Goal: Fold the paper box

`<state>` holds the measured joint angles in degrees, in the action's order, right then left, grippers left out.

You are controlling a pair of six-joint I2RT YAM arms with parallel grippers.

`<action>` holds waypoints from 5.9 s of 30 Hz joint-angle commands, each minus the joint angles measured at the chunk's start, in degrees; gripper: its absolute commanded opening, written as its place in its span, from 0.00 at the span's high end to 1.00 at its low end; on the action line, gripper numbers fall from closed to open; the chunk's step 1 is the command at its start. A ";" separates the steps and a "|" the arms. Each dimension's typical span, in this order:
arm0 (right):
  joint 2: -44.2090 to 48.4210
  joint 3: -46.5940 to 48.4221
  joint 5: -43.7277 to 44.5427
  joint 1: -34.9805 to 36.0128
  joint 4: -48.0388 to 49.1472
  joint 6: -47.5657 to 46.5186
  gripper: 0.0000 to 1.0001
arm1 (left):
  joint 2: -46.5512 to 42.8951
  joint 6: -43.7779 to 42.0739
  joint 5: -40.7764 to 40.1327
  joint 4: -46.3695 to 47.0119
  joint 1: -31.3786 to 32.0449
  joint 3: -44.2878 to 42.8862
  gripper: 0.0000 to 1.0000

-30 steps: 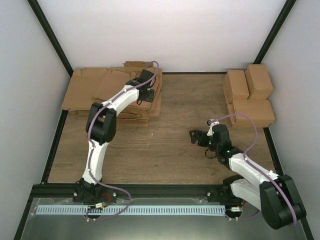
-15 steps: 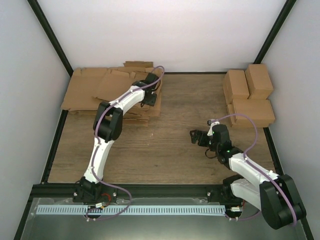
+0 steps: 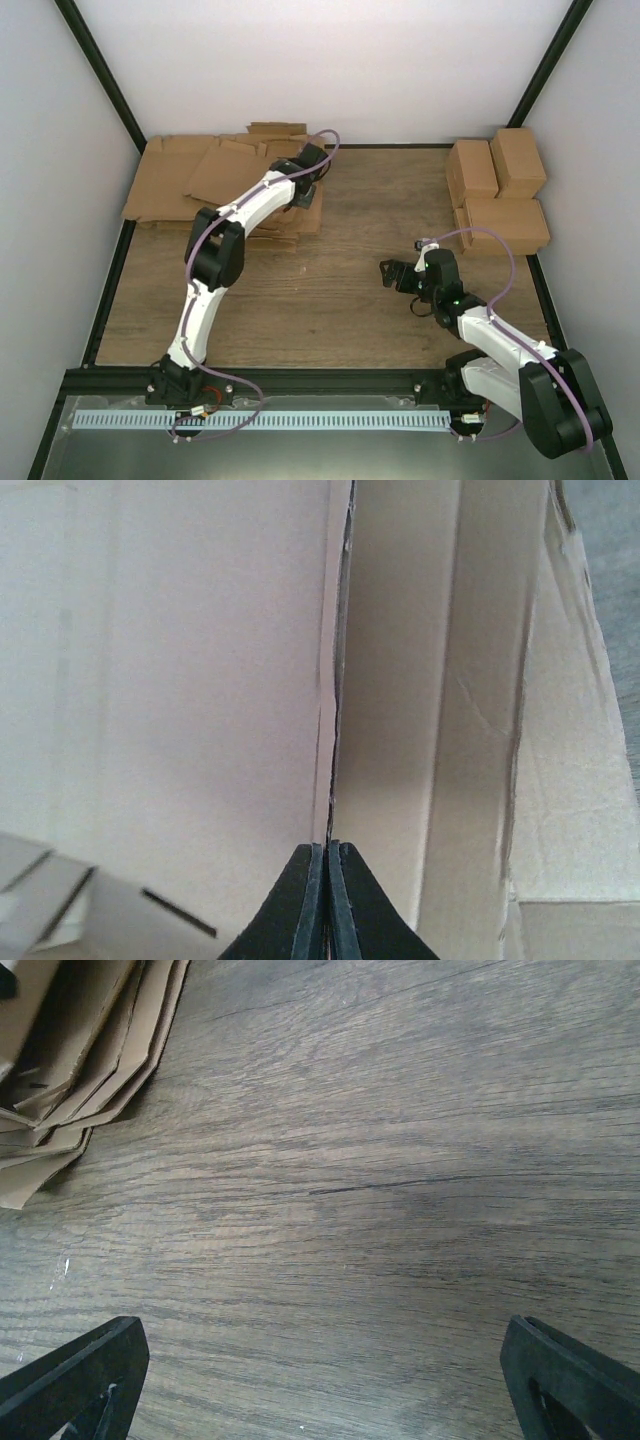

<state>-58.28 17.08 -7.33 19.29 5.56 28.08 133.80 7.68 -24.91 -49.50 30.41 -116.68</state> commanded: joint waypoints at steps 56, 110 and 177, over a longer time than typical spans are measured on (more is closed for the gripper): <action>3.00 2.04 -22.47 0.76 -9.63 17.90 0.08 | -65.81 27.05 55.67 37.01 -28.30 83.35 0.25; -4.64 6.50 -11.17 26.33 16.90 43.09 0.11 | -94.90 65.33 62.90 48.65 -28.25 88.62 0.96; -10.33 42.56 -14.40 16.78 -53.57 -15.78 0.99 | -77.07 21.69 57.99 28.00 -22.24 60.34 0.00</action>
<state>-62.94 54.83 -29.52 35.83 -46.98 15.86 49.41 31.97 21.28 -28.10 8.19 -58.46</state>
